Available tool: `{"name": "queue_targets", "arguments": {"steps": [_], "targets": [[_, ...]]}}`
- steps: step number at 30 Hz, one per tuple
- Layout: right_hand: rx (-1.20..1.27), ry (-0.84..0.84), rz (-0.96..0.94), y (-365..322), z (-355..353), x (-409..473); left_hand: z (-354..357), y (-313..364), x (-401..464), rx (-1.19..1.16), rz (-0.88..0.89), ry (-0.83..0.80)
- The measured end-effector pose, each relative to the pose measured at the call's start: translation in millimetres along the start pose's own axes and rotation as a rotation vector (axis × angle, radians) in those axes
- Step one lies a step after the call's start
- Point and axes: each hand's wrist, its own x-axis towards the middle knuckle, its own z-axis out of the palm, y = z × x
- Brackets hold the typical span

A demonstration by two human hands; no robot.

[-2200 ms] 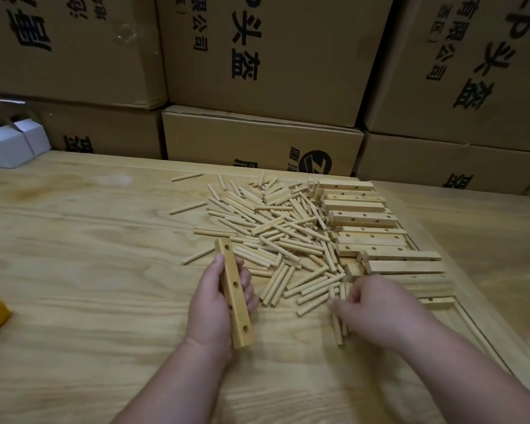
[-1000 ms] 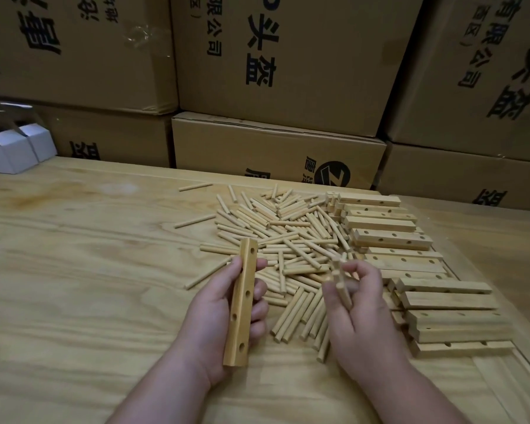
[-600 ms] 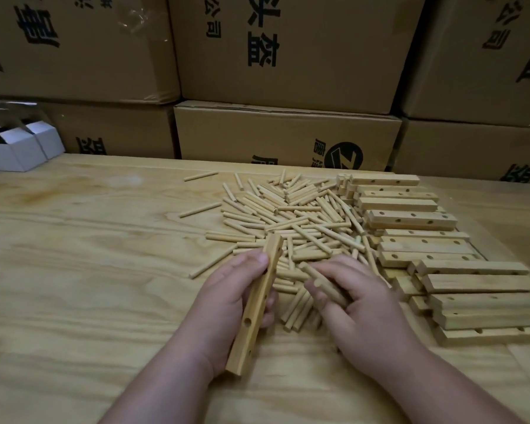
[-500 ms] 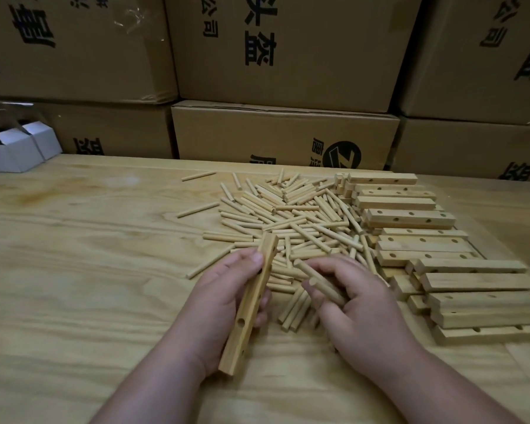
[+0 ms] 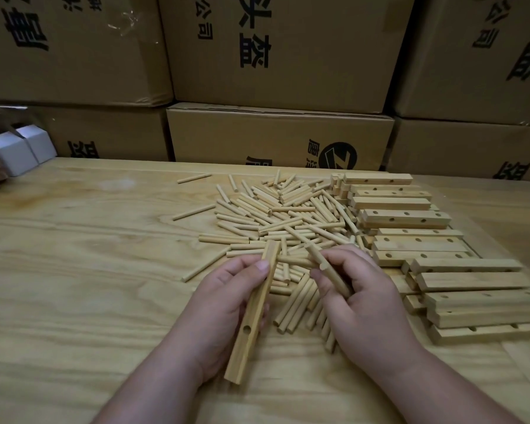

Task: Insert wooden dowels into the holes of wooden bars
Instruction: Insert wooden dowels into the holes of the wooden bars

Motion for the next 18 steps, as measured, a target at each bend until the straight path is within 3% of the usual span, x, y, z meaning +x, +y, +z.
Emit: {"name": "queue_targets", "arguments": {"steps": [7, 18], "targets": [[0.021, -0.043, 0.006, -3.1, -1.6, 1.7, 1.0, 1.0, -2.3, 0.009, 0.012, -0.022], [0.019, 0.076, 0.100, -6.3, 1.2, 1.7, -2.2, -6.4, -0.5, 0.130, 0.043, -0.047]]}}
